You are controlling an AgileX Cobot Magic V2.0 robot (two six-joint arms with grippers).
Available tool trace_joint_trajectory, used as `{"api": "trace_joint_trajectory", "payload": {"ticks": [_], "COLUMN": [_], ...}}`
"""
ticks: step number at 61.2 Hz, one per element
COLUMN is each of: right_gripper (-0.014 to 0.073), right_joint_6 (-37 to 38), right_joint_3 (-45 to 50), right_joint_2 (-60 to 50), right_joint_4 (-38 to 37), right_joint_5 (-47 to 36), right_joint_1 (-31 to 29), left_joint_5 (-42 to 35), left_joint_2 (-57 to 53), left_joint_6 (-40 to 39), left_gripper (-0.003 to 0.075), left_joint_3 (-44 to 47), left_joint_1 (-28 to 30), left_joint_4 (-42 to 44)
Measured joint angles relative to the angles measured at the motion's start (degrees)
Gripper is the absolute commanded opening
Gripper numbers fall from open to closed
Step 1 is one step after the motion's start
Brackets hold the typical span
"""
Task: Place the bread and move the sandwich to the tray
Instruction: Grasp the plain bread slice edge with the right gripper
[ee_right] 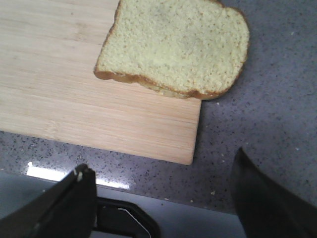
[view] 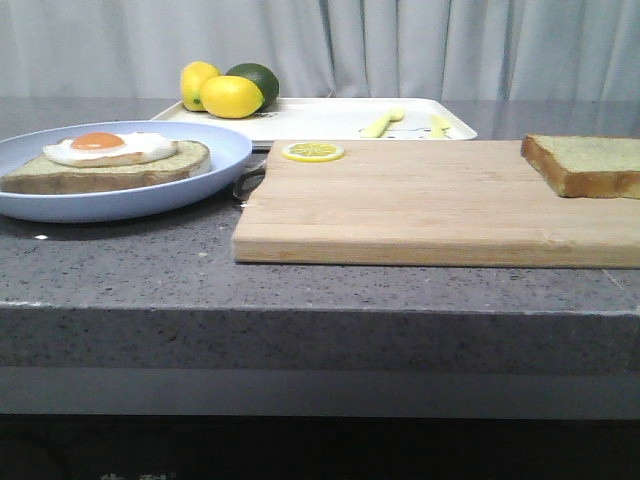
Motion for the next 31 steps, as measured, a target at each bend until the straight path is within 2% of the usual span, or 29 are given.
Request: {"api": "trace_joint_trajectory", "payload": {"ticks": [11,21,31], "right_gripper": [0.0570,0.0570,0.0570], "right_joint_6": [-0.91,-4.45,-13.02], "right_joint_3": [-4.85,-5.93,-5.93], "right_joint_2": [8.20,14.08,19.99], "right_joint_4": [-0.12,5.17,17.41], "right_joint_5": [2.71,2.76,3.35], "right_joint_1": [-4.26,-16.49,-29.32], "left_joint_5": [0.00,0.00,0.00], "left_joint_2": [0.00,0.00,0.00], "left_joint_6": [0.00,0.00,0.00], "left_gripper": [0.0410,0.0410,0.0410], "left_joint_3": [0.00,0.00,0.00], "left_joint_1": [0.00,0.00,0.00], "left_joint_4": [0.00,0.00,0.03]}}
